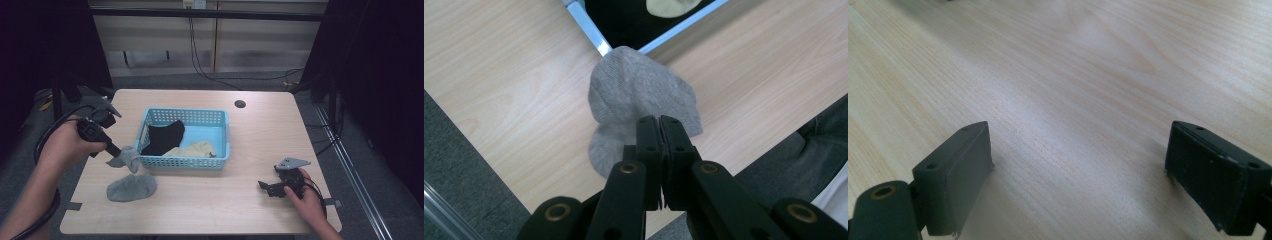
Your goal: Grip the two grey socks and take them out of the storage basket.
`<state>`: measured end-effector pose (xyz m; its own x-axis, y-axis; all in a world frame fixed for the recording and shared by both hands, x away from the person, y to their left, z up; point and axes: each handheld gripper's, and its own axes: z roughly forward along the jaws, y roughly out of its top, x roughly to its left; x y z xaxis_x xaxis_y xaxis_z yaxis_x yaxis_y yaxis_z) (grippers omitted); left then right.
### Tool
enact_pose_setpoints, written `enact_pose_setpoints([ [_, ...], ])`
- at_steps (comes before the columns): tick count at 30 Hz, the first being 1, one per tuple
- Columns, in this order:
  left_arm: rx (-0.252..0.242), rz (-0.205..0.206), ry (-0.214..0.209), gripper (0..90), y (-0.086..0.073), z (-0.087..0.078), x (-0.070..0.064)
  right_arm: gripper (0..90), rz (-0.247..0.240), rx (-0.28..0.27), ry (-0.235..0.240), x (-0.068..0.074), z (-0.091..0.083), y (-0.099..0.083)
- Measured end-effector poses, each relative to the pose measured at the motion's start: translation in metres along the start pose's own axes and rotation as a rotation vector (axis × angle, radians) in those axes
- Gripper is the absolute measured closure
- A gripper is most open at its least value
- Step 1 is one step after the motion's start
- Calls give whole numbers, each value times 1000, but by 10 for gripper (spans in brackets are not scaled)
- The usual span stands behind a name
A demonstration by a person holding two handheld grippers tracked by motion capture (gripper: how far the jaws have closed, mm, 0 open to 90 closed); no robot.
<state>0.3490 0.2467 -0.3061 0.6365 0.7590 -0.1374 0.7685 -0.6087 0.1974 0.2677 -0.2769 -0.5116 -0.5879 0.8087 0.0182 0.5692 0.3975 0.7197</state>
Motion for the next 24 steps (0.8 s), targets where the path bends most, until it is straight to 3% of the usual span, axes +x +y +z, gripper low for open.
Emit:
enact_pose_setpoints([
  [2, -9, -6, 4, 874, -5, 2, 2, 109, 4, 2, 0, 0, 0, 0],
  [3, -24, -11, 13, 830, -6, 3, 3, 109, 2, 2, 0, 0, 0, 0],
  [5, -66, -16, 46, 659, -8, 4, 5, 109, 2, 2, 0, 0, 0, 0],
  [7, -90, -55, 67, 566, -10, 7, 7, 109, 3, 3, 0, 0, 0, 0],
  [8, -89, -53, 59, 520, -10, 8, 8, 109, 2, 4, 0, 0, 0, 0],
  [13, -106, -75, 42, 459, -13, 18, 10, 109, -1, 3, 0, 0, 0, 0],
  [18, -126, -51, 48, 361, -16, 35, 12, 109, 0, 3, 0, 0, 0, 0],
  [19, -130, -64, 39, 358, -16, 40, 11, 109, 1, 5, 0, 0, 0, 0],
  [22, -126, -38, 36, 345, -17, 50, 10, 109, 3, 3, 0, 0, 0, 0],
  [24, -123, -53, 32, 320, -18, 56, 8, 109, 2, 3, 0, 0, 0, 0],
])
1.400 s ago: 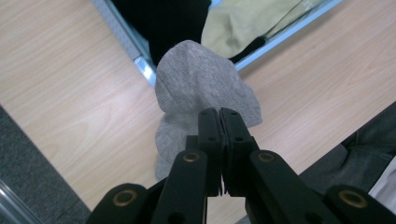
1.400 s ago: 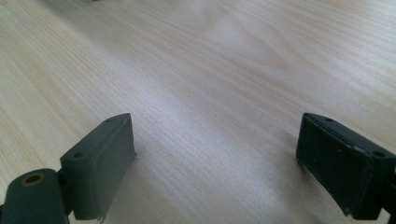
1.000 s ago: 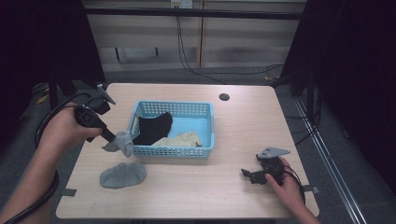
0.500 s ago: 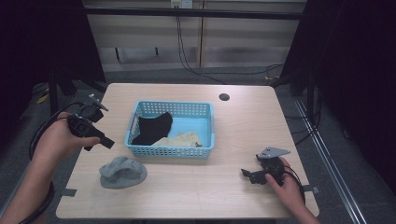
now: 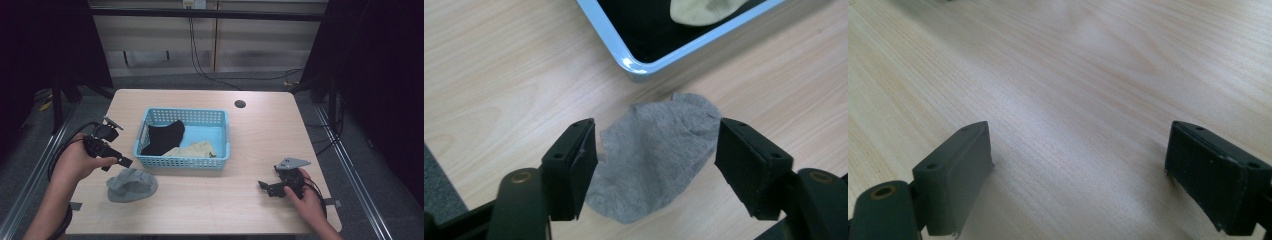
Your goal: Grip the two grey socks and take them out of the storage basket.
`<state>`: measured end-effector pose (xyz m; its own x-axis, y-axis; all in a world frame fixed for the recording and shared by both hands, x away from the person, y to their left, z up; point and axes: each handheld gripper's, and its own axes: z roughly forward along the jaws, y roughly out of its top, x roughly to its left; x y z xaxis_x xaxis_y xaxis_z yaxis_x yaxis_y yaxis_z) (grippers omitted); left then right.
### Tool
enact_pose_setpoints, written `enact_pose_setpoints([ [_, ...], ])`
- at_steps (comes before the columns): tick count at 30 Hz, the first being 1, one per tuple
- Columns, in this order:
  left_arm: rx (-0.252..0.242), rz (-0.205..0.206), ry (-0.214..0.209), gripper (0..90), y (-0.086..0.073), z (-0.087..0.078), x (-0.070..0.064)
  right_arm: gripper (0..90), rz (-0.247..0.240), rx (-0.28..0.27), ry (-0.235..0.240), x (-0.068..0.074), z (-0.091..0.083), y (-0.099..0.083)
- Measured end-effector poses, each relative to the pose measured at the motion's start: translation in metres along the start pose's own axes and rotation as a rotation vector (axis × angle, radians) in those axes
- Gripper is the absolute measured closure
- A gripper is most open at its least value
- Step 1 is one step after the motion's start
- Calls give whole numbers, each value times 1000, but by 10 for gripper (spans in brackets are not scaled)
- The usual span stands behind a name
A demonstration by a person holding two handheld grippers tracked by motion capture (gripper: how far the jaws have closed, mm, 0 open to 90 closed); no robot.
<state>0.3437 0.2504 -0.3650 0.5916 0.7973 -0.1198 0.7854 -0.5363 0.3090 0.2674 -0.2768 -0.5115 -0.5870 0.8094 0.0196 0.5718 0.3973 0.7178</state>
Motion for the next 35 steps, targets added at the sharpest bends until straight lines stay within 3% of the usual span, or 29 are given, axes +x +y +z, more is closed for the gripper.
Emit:
enact_pose_setpoints([
  [8, -40, -10, -36, 295, -12, 27, -3, 109, 0, 1, 0, 0, 0, 0],
  [10, -43, 5, -35, 285, -15, 31, -2, 109, 2, 3, 0, 0, 0, 0],
  [14, -68, -8, -40, 279, -24, 40, -5, 109, -1, 0, 0, 0, 0, 0],
  [17, -76, 17, -40, 267, -29, 43, -5, 109, 0, 1, 0, 0, 0, 0],
  [19, -96, -3, -50, 262, -33, 46, -6, 109, -1, 0, 0, 0, 0, 0],
  [22, -103, 8, -51, 259, -36, 48, -6, 109, -1, 0, 0, 0, 0, 0],
  [29, -168, -10, -37, 259, -44, 48, -7, 109, 5, 4, 0, 0, 0, 0],
  [35, -157, -3, -37, 252, -46, 48, -8, 109, -1, 1, 0, 0, 0, 0],
])
